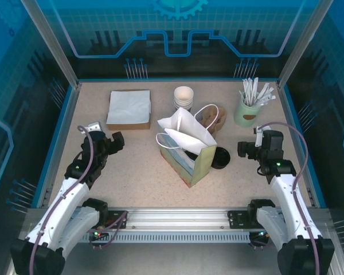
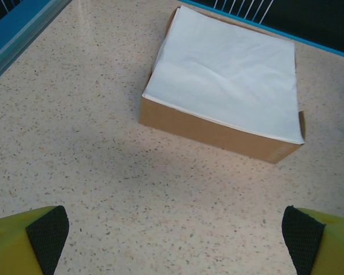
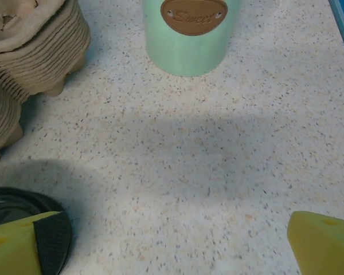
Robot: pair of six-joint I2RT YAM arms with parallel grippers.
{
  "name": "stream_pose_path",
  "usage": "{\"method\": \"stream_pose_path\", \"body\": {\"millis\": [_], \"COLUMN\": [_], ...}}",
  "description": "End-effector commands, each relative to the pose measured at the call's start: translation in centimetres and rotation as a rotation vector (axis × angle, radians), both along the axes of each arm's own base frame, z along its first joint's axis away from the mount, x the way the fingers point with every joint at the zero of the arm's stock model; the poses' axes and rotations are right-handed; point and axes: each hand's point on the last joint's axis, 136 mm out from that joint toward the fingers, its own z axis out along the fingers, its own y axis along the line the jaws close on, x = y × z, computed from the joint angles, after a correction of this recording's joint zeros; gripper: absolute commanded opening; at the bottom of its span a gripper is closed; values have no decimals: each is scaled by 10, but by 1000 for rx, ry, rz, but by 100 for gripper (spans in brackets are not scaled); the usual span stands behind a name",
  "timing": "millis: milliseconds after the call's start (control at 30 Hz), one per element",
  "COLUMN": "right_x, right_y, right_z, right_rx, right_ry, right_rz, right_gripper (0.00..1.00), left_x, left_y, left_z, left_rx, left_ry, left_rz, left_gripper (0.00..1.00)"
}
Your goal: Pack the takeout coffee
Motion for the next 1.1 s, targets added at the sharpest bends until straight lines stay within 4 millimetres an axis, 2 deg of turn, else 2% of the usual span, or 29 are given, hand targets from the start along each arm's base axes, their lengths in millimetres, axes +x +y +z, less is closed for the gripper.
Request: {"method": "stream_pose_path", "body": {"millis": [0,167,300,467,567,633,700,767,1067], "right_x": [30,52,75,101,114,119,123,124,125], "right_y": [-10,-14,-2,17,25,32,38,40,39], "right_z": [17,-6,-20,-17,-21,-27,-43,-47,-46], "right_rx": [8,12,-35,-64,-22,-19,-35,-41,-32], "right_ry": [-199,-277,-306,-375,-349,-373,-369,-335,-344], "right_rz": [-57,-92,-32,59,86,110,132,136,142], "right_gripper": [100,100,100,100,100,100,100,100,100], "left_x": [9,15,28,41,48,51,54,57,88], "left_y": [8,8,3,-3,-11,-14,-13,-13,-20], "left_z": [3,-24,-42,-54,-56,-57,-58,-59,-54], "left_rx": [93,123,154,187,208,211,211,209,217], "left_ry": [-60,-12,-13,-63,-92,-108,-133,-156,-234], "left_rz": [-7,-33,-75,-134,-195,-217,-216,-220,-282], "left_gripper": [99,99,99,99,99,99,99,99,99]}}
